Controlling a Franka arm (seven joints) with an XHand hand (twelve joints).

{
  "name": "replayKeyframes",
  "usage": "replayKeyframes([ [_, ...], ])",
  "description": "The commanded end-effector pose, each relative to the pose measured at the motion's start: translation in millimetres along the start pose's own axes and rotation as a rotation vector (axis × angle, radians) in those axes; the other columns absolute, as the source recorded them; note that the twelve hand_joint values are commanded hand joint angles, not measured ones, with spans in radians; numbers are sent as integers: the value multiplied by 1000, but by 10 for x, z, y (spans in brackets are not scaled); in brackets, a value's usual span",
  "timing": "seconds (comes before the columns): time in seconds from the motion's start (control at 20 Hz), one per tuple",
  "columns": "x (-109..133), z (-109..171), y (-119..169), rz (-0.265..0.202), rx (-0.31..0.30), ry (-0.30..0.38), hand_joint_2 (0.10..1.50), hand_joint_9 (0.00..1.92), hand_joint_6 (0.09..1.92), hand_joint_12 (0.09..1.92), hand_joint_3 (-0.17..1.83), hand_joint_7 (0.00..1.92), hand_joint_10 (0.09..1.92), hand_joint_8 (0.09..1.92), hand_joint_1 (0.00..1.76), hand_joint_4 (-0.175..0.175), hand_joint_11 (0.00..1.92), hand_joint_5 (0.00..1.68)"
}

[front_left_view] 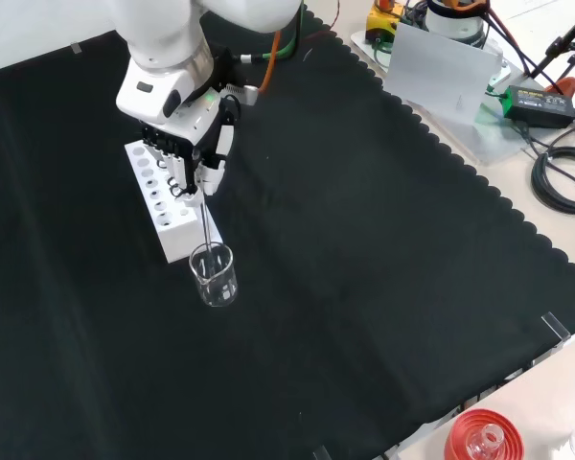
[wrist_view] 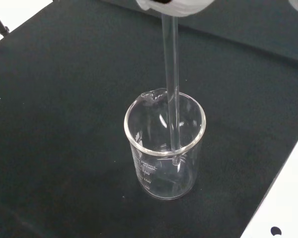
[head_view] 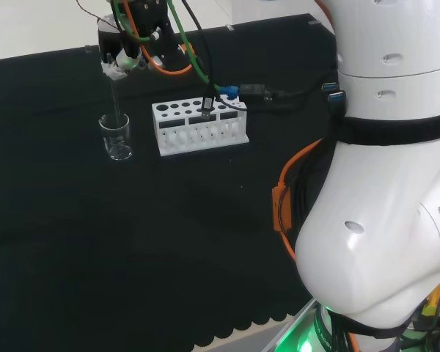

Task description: Put the glass rod back on the white test tube rack.

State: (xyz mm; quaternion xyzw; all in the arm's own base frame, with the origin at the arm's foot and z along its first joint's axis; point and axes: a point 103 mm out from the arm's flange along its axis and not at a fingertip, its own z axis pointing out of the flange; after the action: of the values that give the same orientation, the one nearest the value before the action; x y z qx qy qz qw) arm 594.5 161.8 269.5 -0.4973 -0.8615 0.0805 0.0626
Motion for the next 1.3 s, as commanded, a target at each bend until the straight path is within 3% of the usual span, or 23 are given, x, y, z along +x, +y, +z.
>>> replayKeyframes([
  [0.05,1,-52,-11,1,-5,5,1045,1836,339,755,-175,1734,382,390,1229,-175,1655,1379],
  [0.65,18,-166,-58,8,-17,13,1046,1835,343,755,-175,1733,383,391,1229,-175,1655,1377],
  [1.3,7,-493,-311,35,-47,-6,1046,1835,347,756,-175,1733,384,391,1229,-175,1655,1376],
])
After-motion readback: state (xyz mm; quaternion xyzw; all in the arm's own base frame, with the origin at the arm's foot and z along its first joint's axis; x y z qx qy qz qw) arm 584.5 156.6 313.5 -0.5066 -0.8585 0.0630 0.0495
